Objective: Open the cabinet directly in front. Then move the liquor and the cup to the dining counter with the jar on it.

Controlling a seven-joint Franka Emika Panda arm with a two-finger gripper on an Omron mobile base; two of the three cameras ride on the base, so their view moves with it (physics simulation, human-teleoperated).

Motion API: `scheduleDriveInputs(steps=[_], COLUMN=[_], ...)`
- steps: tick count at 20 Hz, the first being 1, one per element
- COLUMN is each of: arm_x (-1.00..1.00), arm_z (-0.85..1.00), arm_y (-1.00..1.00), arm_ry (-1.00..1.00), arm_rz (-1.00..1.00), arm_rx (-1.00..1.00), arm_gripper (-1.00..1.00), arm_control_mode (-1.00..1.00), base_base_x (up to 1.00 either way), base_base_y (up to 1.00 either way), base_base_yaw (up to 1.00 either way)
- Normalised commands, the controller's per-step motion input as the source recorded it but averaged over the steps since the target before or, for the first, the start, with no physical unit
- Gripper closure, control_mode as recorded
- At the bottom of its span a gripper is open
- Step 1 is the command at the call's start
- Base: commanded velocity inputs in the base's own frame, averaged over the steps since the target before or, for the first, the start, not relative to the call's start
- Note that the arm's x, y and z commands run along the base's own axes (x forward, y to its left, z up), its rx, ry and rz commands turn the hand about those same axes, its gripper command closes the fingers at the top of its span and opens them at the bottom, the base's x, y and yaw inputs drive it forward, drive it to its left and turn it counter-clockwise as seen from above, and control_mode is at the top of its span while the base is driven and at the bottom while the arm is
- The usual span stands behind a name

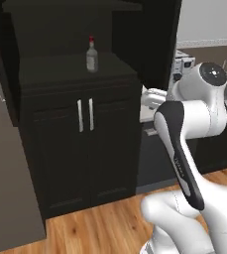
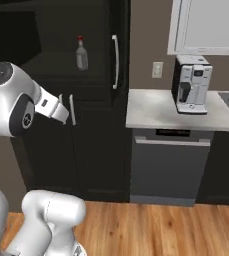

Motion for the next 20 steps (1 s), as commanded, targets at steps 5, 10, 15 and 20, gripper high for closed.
scheduleDriveInputs(steps=[5, 10, 15, 20], arm_x=[0.0, 0.0, 0.0, 0.0], arm_z=[0.0, 0.0, 0.0, 0.0], arm_y=[0.0, 0.0, 0.0, 0.0], arm_ry=[0.0, 0.0, 0.0, 0.0], arm_rz=[0.0, 0.0, 0.0, 0.0], arm_rx=[0.0, 0.0, 0.0, 0.0], arm_gripper=[-1.0, -1.0, -1.0, -1.0], arm_control_mode=[1.0, 1.0, 1.0, 1.0], base_base_x=[0.29, 0.82, 0.89, 0.58], base_base_y=[0.83, 0.01, -0.25, -0.16], base_base_yaw=[-0.01, -0.01, 0.0, 0.01])
